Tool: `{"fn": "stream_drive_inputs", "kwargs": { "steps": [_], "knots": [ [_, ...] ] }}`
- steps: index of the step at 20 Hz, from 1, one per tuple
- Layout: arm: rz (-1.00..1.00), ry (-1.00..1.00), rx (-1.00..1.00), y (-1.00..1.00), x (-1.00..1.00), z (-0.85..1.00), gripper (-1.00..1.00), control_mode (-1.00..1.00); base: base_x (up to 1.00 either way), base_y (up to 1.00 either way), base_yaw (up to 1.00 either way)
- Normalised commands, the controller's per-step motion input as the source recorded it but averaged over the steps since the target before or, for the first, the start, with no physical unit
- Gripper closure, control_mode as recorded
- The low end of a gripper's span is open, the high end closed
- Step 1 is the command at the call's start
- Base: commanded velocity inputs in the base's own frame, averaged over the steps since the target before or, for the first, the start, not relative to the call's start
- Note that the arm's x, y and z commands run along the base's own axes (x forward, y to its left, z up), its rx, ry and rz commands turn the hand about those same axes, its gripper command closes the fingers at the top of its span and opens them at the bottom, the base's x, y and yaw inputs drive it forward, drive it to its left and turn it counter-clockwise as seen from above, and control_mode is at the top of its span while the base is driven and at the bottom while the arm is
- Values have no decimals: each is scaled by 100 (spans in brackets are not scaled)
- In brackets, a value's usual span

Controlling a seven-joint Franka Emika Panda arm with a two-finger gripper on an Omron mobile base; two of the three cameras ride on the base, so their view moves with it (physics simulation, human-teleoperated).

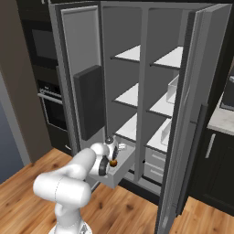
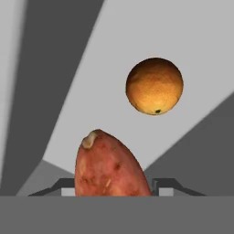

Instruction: Take the sweet potato and orange from the fridge shelf and place them in the freezer drawer to begin freezing them.

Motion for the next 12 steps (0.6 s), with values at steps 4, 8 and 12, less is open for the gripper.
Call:
{"fn": "stream_drive_inputs", "kwargs": {
  "steps": [4,8,12],
  "knots": [
    [0,1,0,0,0,0,-100,-100,0,0,0],
    [0,0,0,0,-4,4,-100,-100,0,0,0],
    [0,0,0,0,-29,14,-100,-100,0,0,0]
  ]
}}
